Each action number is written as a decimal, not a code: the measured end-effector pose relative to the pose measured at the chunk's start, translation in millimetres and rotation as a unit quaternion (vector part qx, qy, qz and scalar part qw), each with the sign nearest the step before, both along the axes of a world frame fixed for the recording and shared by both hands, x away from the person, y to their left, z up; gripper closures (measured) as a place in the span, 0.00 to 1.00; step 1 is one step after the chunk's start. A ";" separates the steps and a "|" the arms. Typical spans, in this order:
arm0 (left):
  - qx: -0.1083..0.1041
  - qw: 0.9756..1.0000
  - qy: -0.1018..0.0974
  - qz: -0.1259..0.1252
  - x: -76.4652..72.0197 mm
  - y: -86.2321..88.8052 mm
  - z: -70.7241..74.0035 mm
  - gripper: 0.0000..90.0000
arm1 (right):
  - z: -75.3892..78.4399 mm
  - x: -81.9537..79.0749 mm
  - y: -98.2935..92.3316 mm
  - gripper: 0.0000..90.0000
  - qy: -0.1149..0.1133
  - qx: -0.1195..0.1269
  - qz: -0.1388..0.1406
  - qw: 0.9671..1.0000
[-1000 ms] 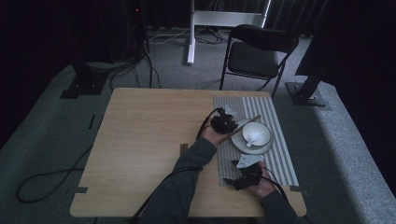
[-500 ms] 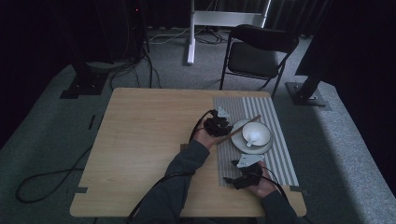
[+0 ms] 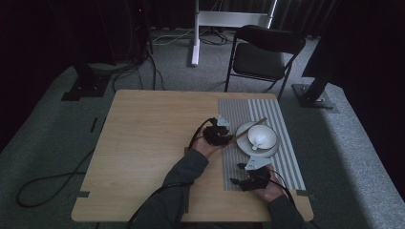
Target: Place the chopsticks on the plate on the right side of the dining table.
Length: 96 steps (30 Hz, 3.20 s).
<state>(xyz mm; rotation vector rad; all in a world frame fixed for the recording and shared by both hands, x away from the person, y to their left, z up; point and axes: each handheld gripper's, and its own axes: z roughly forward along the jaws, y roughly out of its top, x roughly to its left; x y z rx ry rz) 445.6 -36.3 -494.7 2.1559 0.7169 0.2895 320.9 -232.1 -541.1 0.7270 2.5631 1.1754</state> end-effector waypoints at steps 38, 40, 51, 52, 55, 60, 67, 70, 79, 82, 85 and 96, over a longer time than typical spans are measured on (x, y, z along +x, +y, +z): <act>0.065 0.998 -0.006 -0.017 -10.7 -4.3 -21.9 0.90 | 22.3 -23.7 -29.4 0.33 -0.019 0.030 -0.039 0.999; 0.066 0.998 -0.006 -0.019 -9.4 -5.1 -21.4 0.90 | 22.9 -24.5 -31.8 0.33 -0.020 0.031 -0.043 0.998; 0.067 0.997 -0.009 -0.031 -0.5 -16.2 -19.2 0.90 | 27.0 -28.8 -52.1 0.33 -0.026 0.035 -0.069 0.997; 0.067 0.997 -0.009 -0.031 -0.5 -16.2 -19.2 0.90 | 27.0 -28.8 -52.1 0.33 -0.026 0.035 -0.069 0.997; 0.072 0.997 -0.011 -0.039 1.6 -19.2 -20.3 0.90 | 27.6 -30.8 -59.8 0.33 -0.030 0.035 -0.077 0.996; 0.071 0.996 -0.014 -0.044 3.8 -22.1 -20.6 0.90 | 27.5 -33.0 -69.6 0.32 -0.031 0.035 -0.091 0.995; 0.072 0.996 -0.016 -0.056 5.9 -23.5 -21.7 0.90 | 28.8 -33.0 -81.0 0.32 -0.034 0.036 -0.108 0.993; 0.068 0.996 -0.015 -0.059 6.5 -22.6 -22.6 0.90 | 29.6 -31.9 -87.8 0.32 -0.036 0.039 -0.122 0.991; 0.069 0.996 -0.015 -0.062 5.7 -22.0 -23.5 0.84 | 36.6 -27.1 -103.4 0.32 -0.050 0.036 -0.147 0.987; 0.062 0.996 -0.012 -0.057 4.1 -20.4 -22.3 0.78 | 38.2 -25.4 -108.0 0.32 -0.052 0.036 -0.154 0.986; 0.054 0.997 -0.007 -0.049 3.3 -16.5 -20.3 0.74 | 38.9 -23.9 -112.1 0.32 -0.052 0.036 -0.160 0.985; 0.033 0.999 0.001 -0.026 -2.9 4.8 -13.8 0.68 | 45.6 -15.2 -121.6 0.33 -0.061 0.034 -0.178 0.982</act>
